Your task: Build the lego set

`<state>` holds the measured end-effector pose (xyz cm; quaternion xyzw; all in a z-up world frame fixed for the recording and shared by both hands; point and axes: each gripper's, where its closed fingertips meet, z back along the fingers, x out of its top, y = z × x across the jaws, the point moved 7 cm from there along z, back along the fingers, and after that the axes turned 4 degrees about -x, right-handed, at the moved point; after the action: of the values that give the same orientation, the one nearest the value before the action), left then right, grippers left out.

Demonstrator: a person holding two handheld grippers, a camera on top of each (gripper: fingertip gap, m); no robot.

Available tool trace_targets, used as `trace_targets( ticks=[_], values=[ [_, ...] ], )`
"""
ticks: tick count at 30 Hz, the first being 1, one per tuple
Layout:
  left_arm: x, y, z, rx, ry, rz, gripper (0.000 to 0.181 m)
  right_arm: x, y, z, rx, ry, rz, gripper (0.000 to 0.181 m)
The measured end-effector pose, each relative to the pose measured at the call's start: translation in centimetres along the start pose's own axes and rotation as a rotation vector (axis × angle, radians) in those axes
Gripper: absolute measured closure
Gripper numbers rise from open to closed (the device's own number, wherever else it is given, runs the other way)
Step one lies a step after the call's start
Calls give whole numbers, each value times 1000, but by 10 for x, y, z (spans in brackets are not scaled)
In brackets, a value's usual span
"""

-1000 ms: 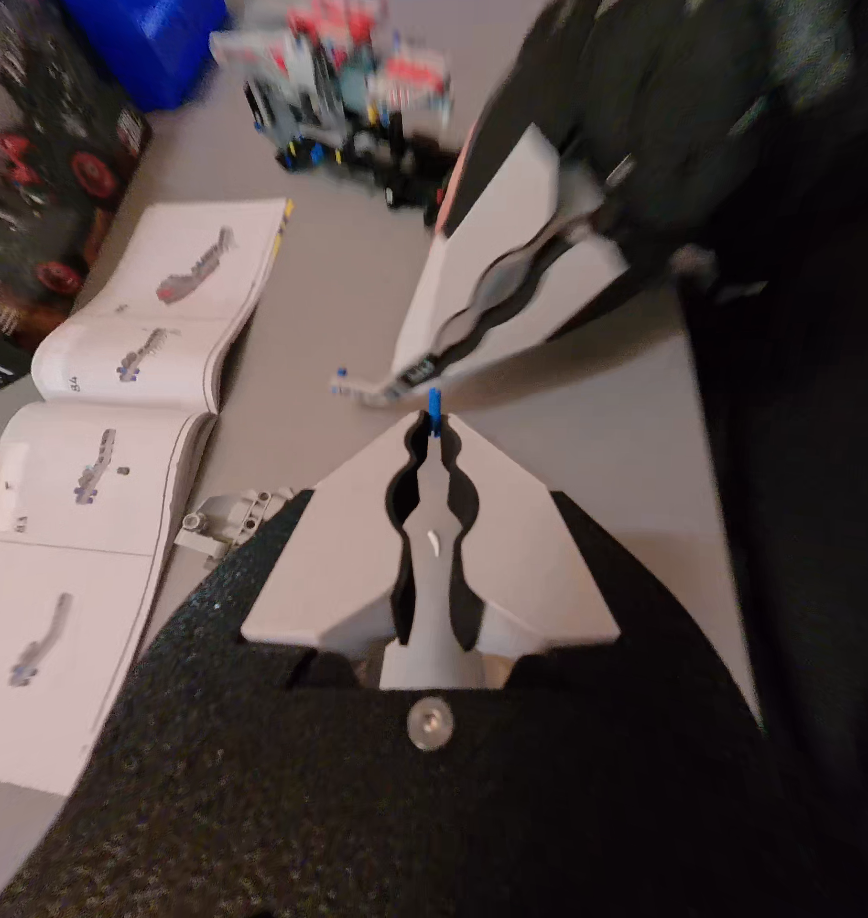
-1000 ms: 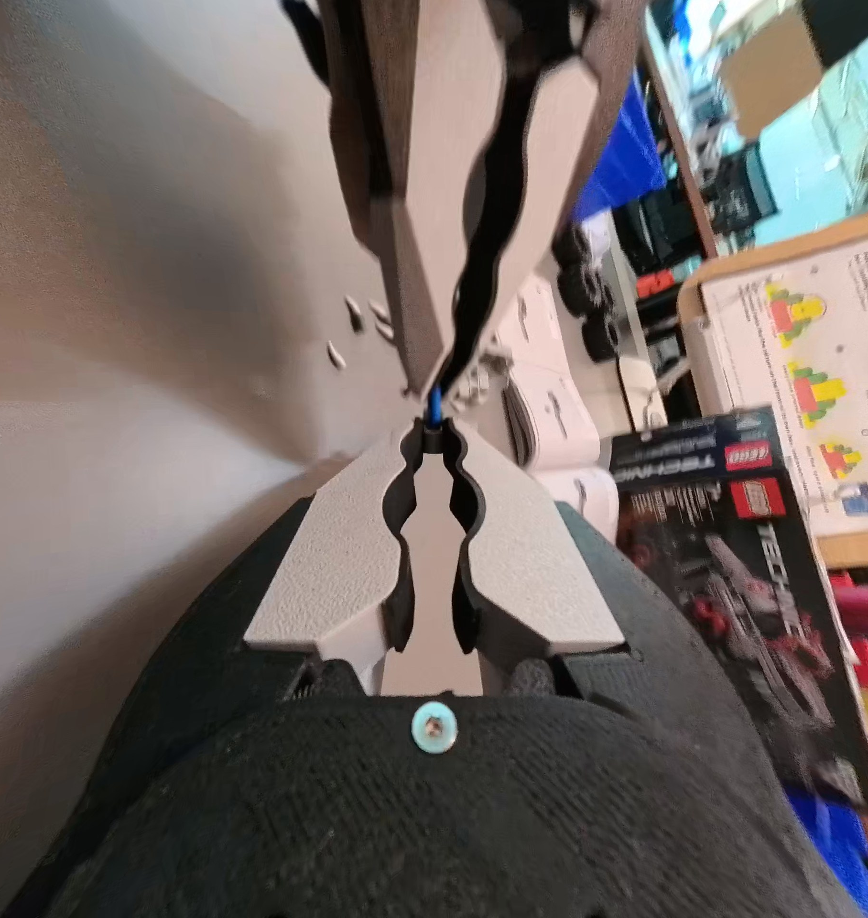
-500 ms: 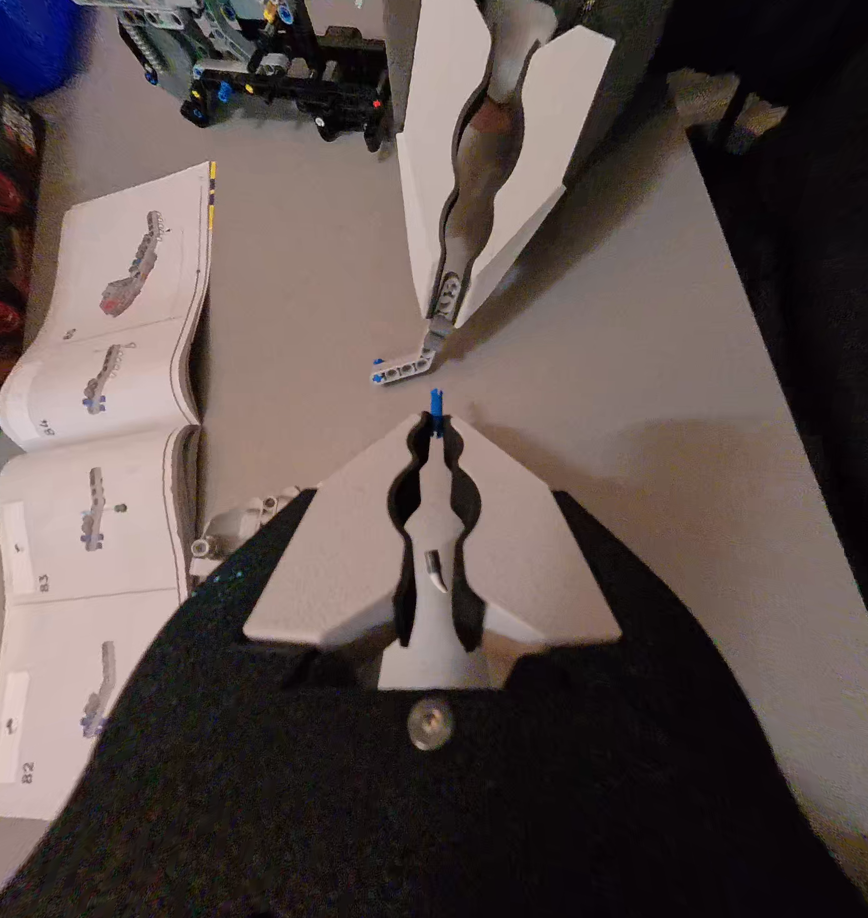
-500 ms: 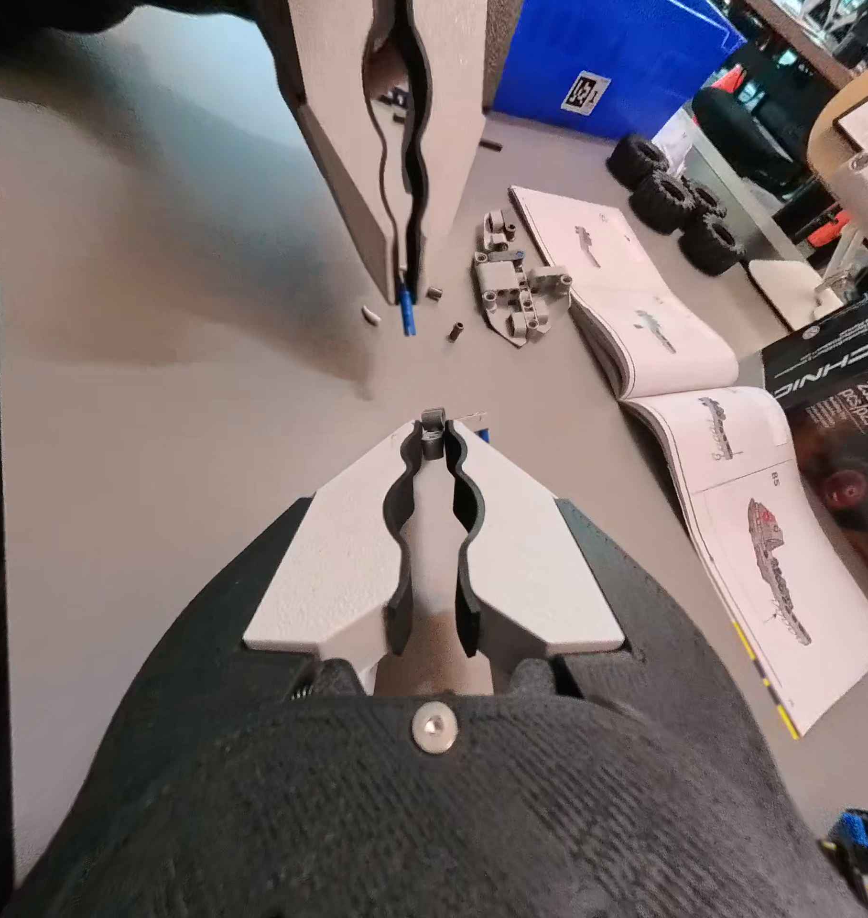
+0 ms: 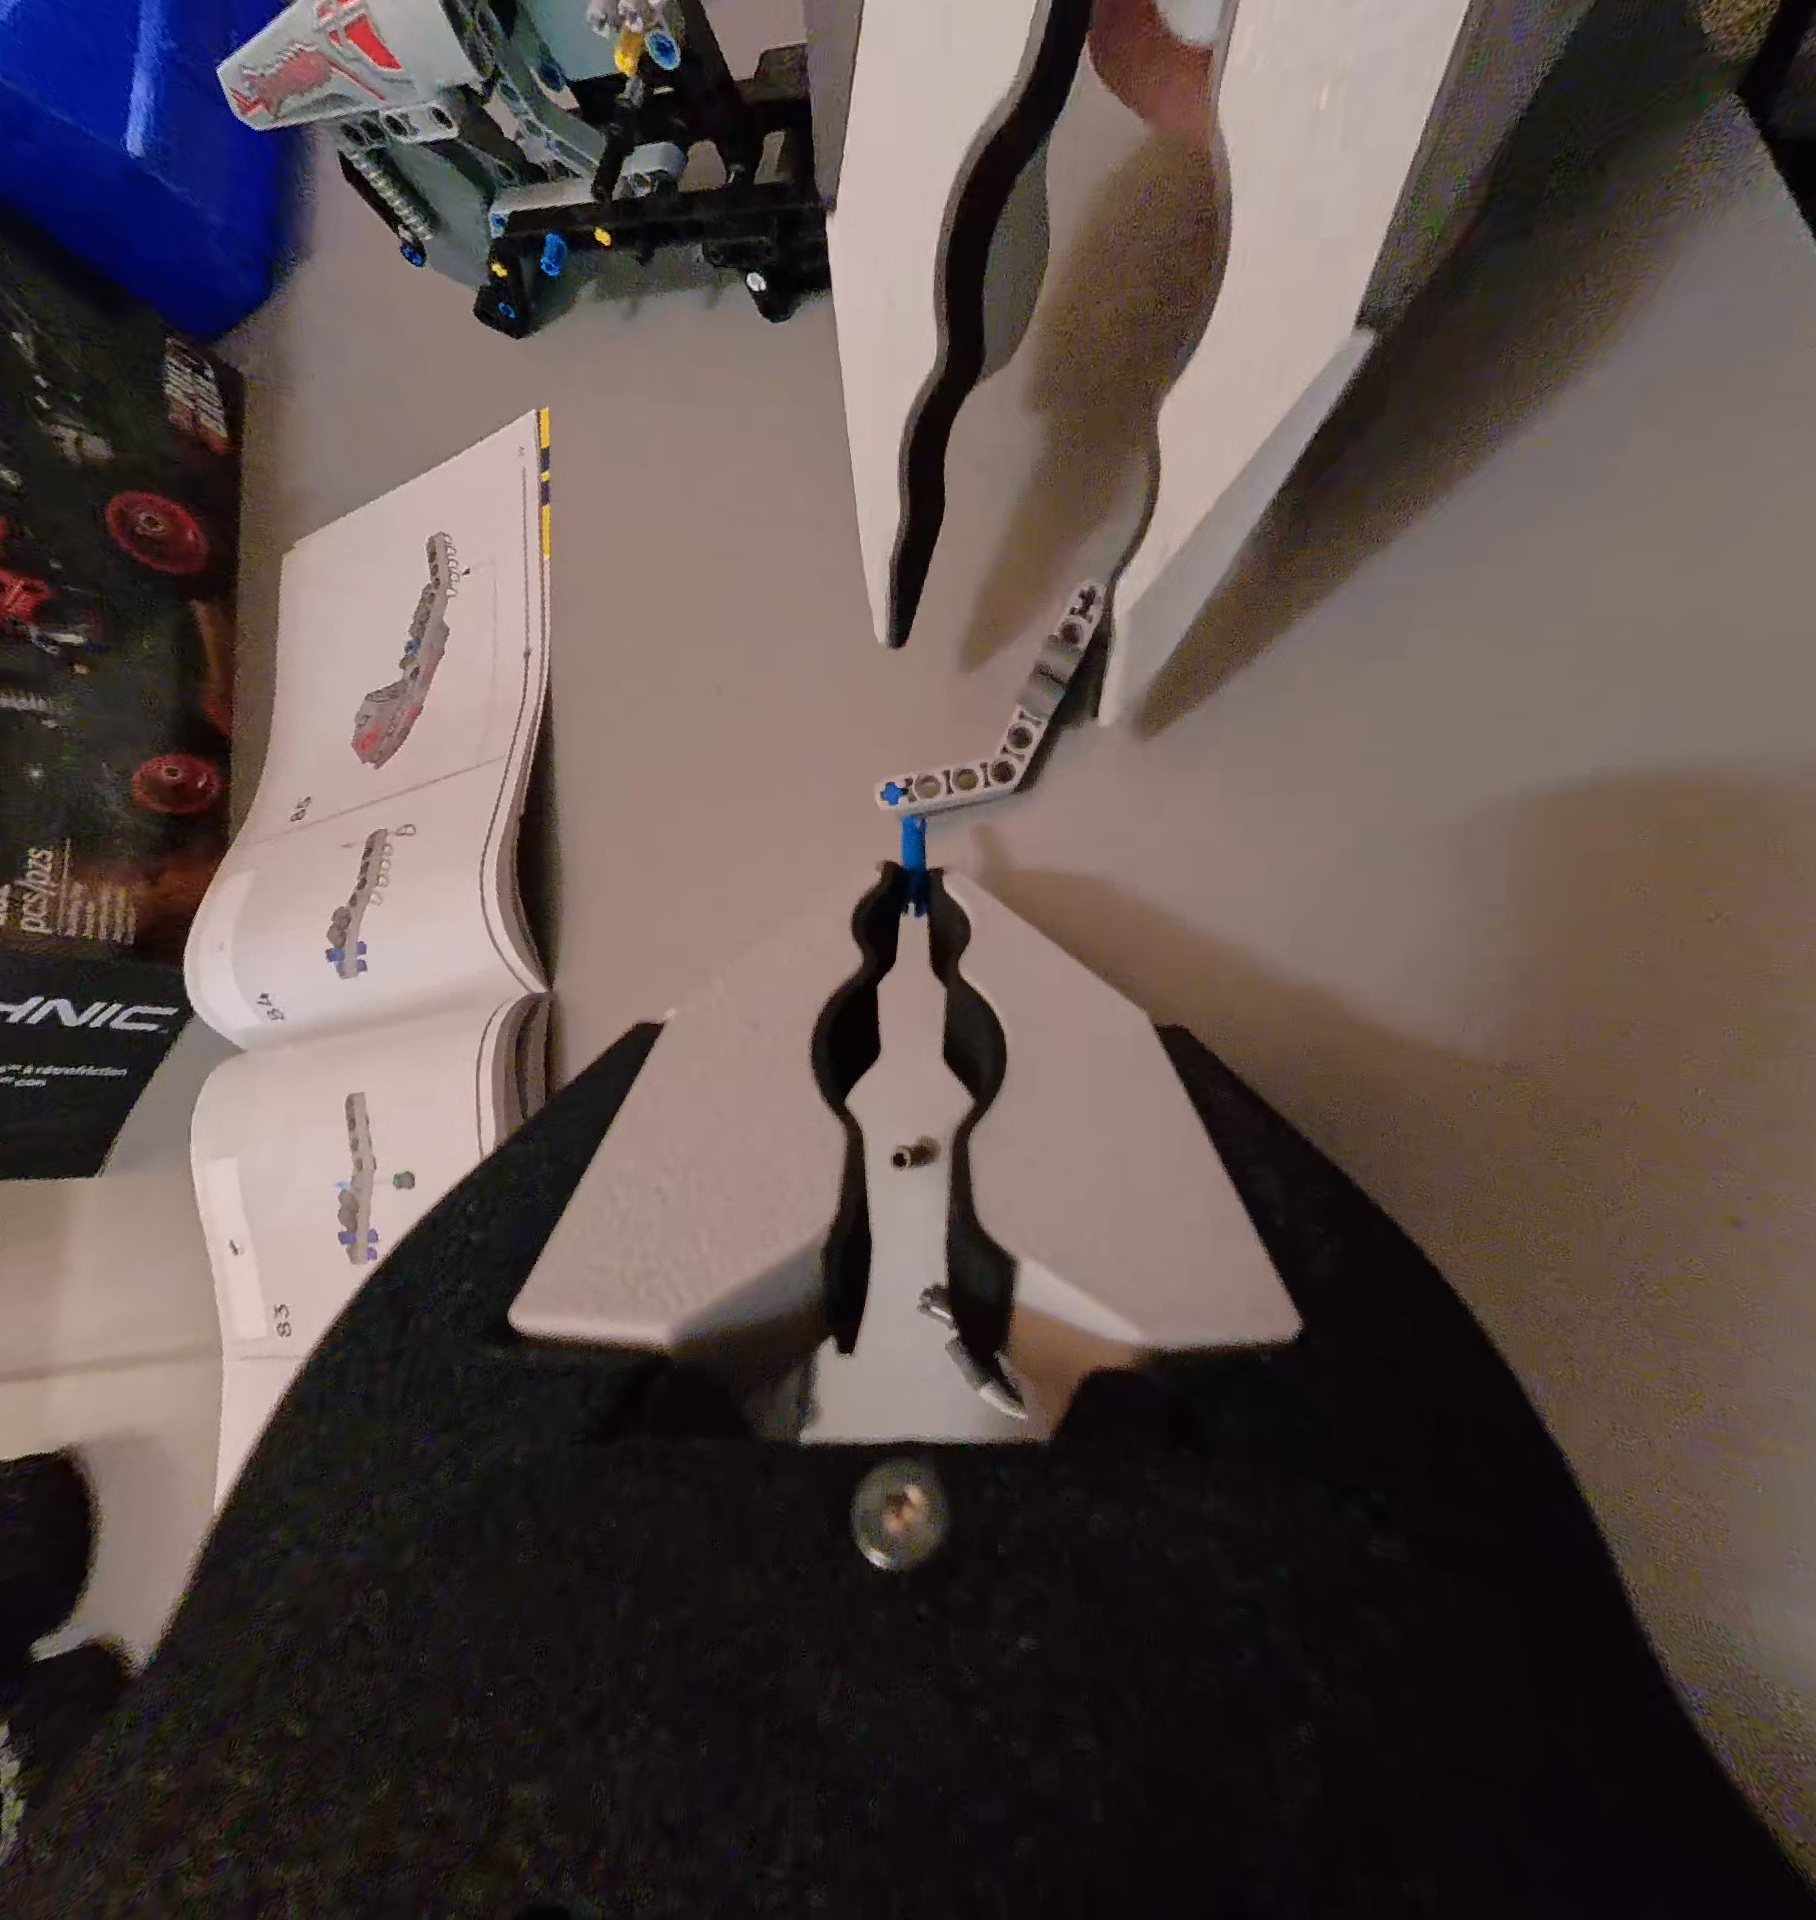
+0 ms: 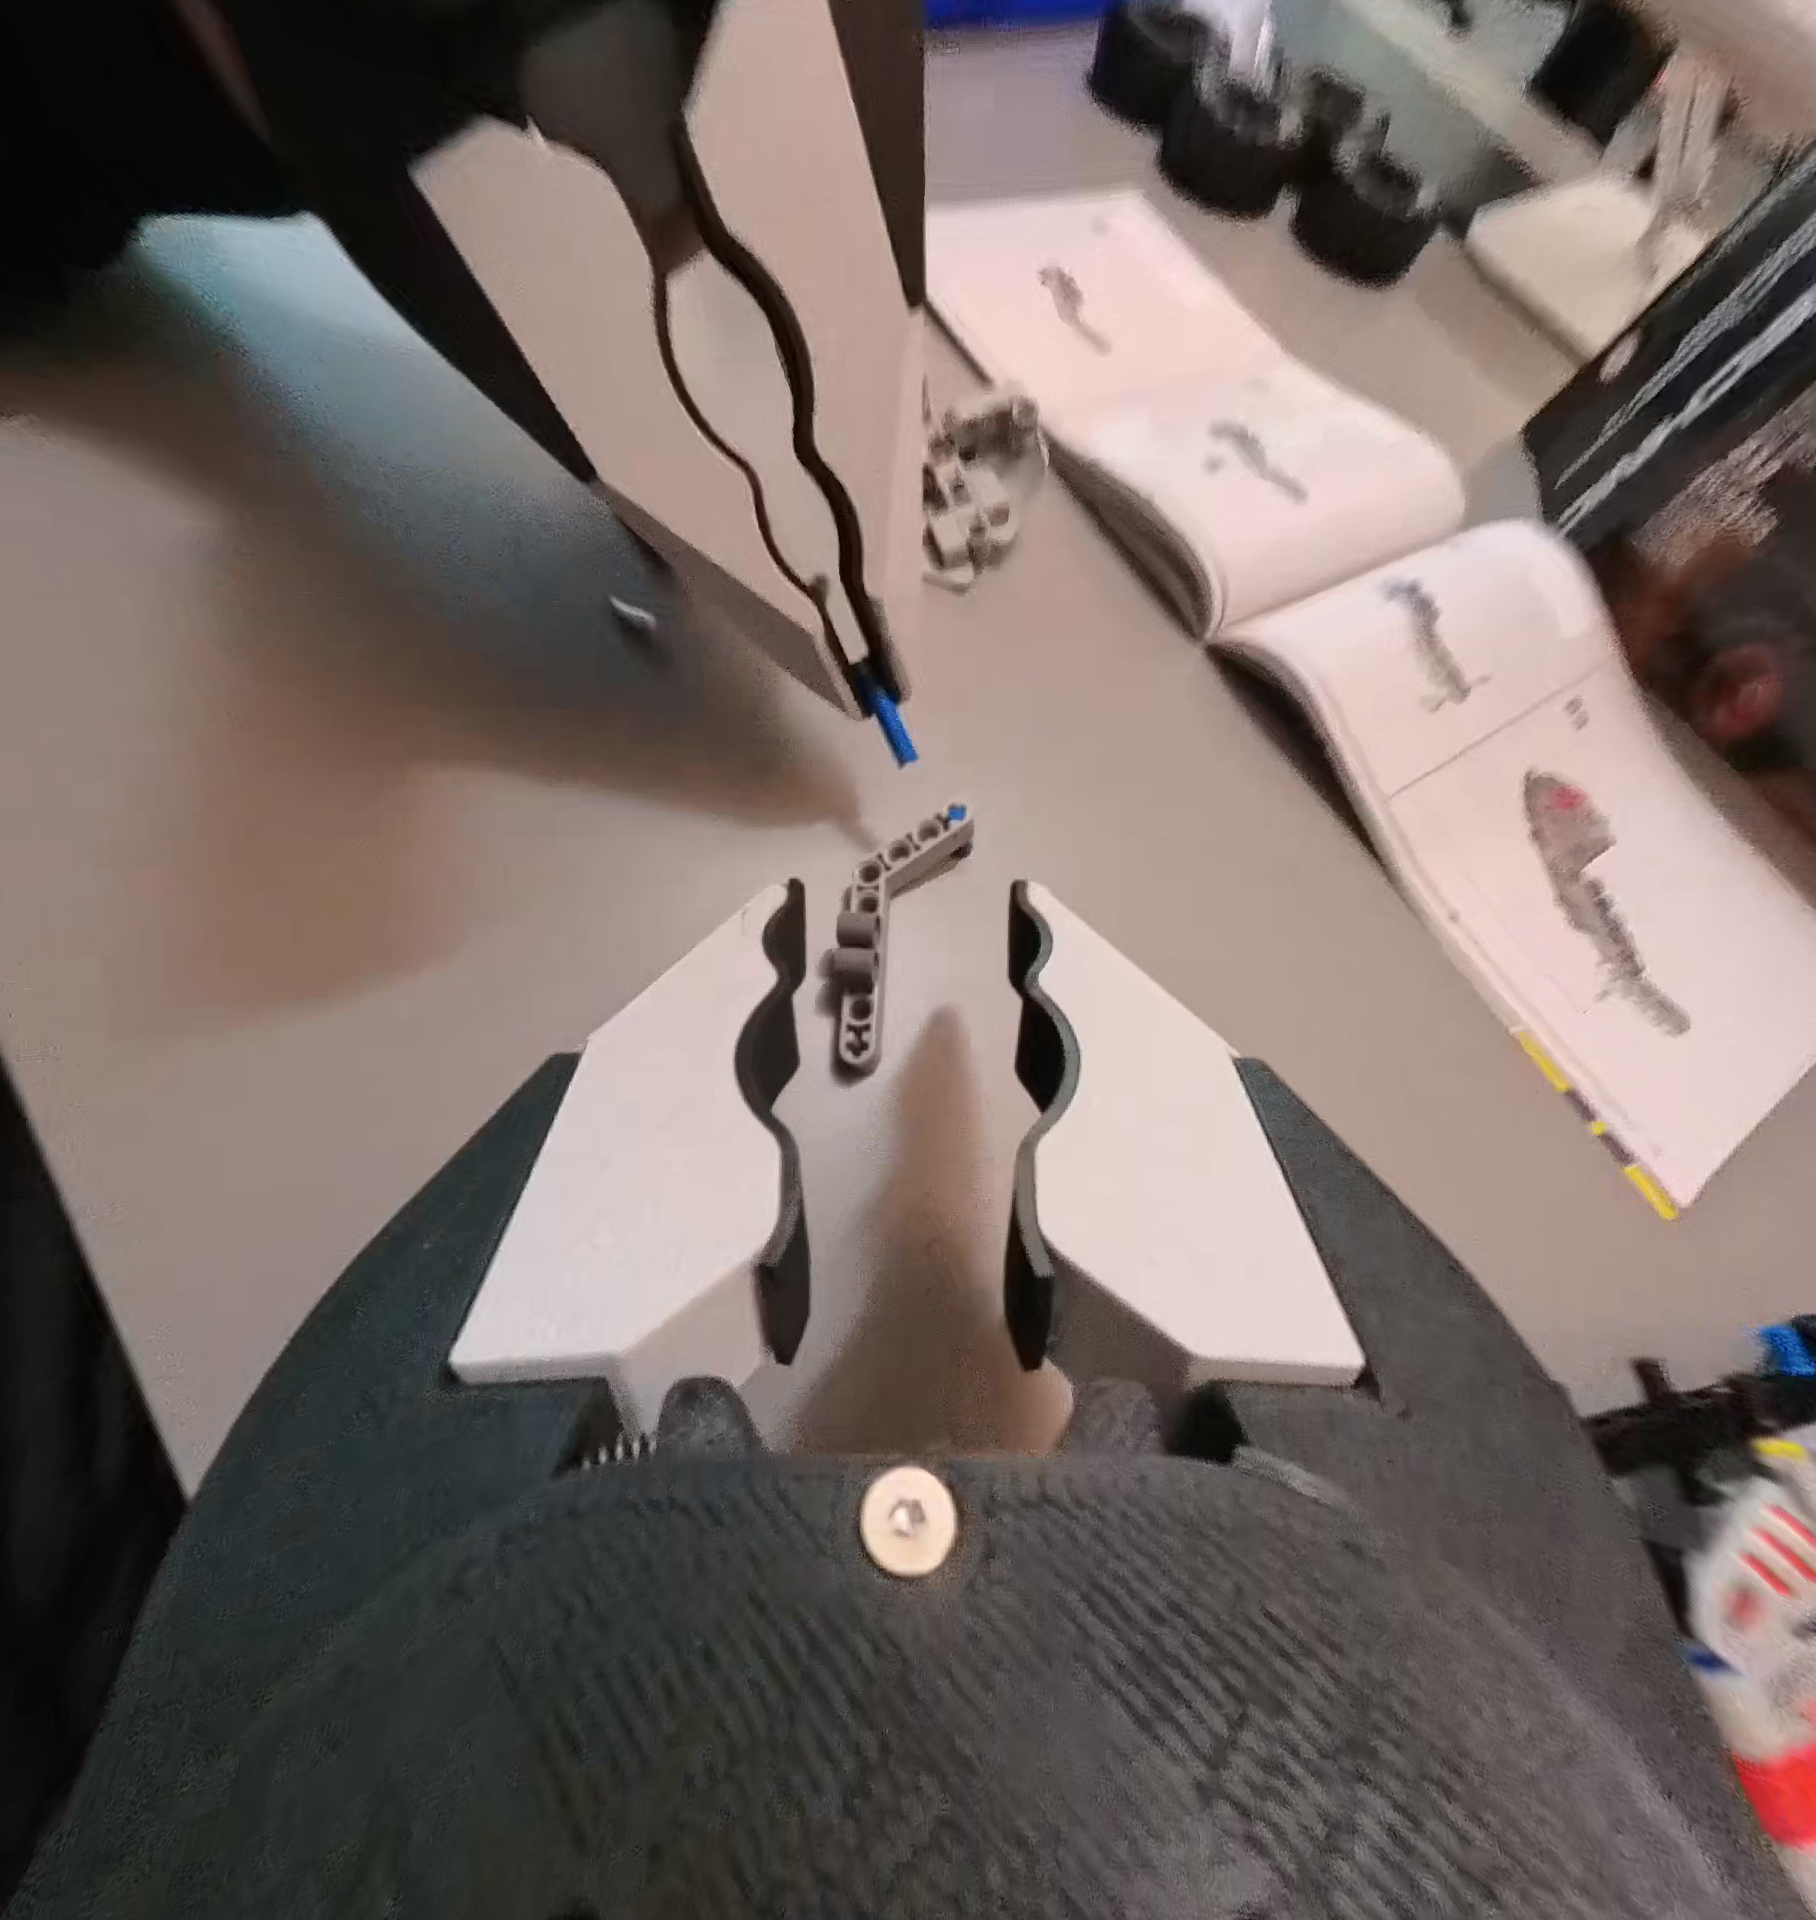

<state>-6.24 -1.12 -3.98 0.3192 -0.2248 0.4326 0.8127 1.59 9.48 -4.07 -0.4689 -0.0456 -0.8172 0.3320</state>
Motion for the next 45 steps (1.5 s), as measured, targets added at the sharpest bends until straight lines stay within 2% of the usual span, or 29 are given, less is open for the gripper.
trace_targets(
  ticks=[2, 4, 5, 6, 7, 11, 16, 19, 22, 25, 27, 30, 34, 37, 42, 45],
  values=[
    [1, -1, 0, -11, -7, 1, 180, -8, 4, -17, 16, 116, -11, 137],
    [-1, -3, -2, -26, 6, 14, 180, -3, 6, -24, 6, 82, -42, 141],
    [-4, -3, -3, -41, 29, 34, 180, -2, 7, -26, 18, 89, -41, 149],
    [-8, -3, -5, -42, 56, 63, 180, -4, 9, -27, 37, 115, -20, 167],
    [-11, -3, -7, -41, 78, 98, 180, -4, 11, -28, 36, 114, 10, 174],
    [-17, -5, -10, -41, 56, 239, 180, -1, 17, -32, -65, 97, 129, 175],
    [-22, -8, -8, -44, 42, 276, 178, 0, 26, -34, -183, 81, 364, 175],
    [-26, -5, 1, -31, 48, 322, 158, -2, 25, -34, -300, 100, 504, 174],
    [-16, -1, 18, -29, -72, 447, 153, -1, 23, -28, -404, 81, 575, 174],
    [6, 1, 25, -108, -297, 698, 155, 5, 25, -22, -479, 35, 635, 175],
    [10, 3, 22, -163, -353, 808, 155, 11, 27, -18, -538, 8, 685, 175],
    [8, 7, 19, -140, -363, 868, 155, 13, 29, -15, -604, 18, 753, 175],
    [13, 5, 13, -262, -425, 980, 157, 14, 32, -13, -638, 33, 825, 175],
    [11, 8, 12, -278, -441, 1028, 167, 13, 34, -14, -663, 49, 888, 176],
    [6, 9, 7, -288, -412, 1035, 173, 11, 37, -18, -655, 73, 944, 175],
    [3, 9, 6, -303, -390, 947, 174, 9, 37, -19, -602, 70, 900, 174]
  ],
)
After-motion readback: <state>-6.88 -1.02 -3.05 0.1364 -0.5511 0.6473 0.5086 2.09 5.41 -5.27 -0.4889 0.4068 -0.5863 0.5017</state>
